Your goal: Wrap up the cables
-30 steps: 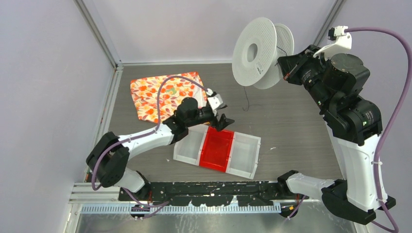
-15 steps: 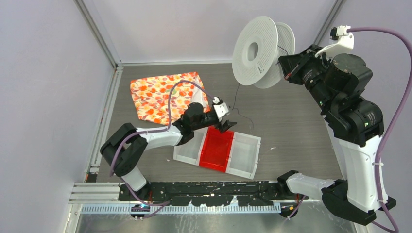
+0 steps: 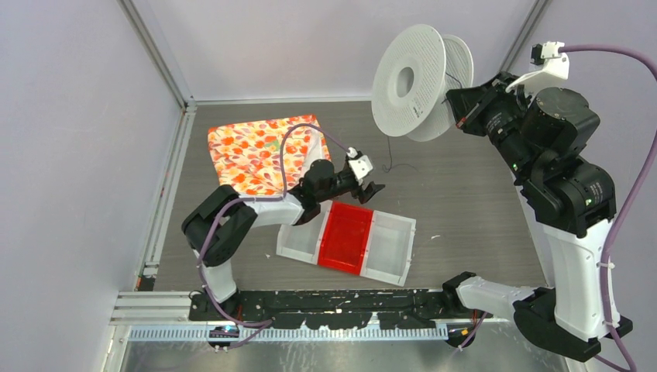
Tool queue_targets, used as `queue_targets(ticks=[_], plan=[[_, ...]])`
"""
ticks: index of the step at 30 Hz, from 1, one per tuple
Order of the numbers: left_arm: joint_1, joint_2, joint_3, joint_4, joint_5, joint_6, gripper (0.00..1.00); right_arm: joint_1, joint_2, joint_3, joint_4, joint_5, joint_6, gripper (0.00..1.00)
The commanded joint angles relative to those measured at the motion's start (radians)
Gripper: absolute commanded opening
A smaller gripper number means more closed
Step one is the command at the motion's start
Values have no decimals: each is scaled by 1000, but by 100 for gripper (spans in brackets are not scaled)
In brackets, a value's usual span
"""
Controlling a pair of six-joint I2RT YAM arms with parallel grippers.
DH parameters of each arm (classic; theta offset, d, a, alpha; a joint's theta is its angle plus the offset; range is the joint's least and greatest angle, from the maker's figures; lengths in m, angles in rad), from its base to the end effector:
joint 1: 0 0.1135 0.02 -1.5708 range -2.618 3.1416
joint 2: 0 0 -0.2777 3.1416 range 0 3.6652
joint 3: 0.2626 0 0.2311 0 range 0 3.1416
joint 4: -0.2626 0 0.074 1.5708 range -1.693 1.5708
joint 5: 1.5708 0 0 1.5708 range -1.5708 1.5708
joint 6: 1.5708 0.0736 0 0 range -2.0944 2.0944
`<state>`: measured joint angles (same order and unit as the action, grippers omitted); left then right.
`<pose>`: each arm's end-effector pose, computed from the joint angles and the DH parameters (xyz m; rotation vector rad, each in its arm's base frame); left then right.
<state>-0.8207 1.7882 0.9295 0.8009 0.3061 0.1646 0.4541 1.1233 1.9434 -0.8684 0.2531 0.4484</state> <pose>0.2667 -0.3188 0.2466 0.9992 1.3498 -0.7480 0.1458 0.0507 0.5610 0.1927 1.6285 0.4900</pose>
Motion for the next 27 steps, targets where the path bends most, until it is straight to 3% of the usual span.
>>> queue_targets(ticks=[1, 14, 16, 18, 19, 20, 27], plan=[[0, 23, 71, 100, -27, -9, 75, -3, -25, 64, 103, -1, 15, 1], [-12, 83, 152, 89, 43, -40, 72, -3, -16, 69, 97, -6, 14, 1], [-14, 86, 156, 88, 51, -40, 61, -3, -17, 68, 98, -6, 16, 1], [-14, 84, 158, 80, 75, -38, 33, -3, -18, 65, 98, 4, 16, 1], [-14, 81, 154, 78, 82, -45, 11, -3, -20, 63, 98, 11, 15, 1], [-15, 77, 148, 79, 83, -62, 2, -2, -22, 59, 98, 19, 15, 1], [-33, -12, 60, 78, 150, -245, 0, -2, -40, -18, 140, 155, 47, 1]])
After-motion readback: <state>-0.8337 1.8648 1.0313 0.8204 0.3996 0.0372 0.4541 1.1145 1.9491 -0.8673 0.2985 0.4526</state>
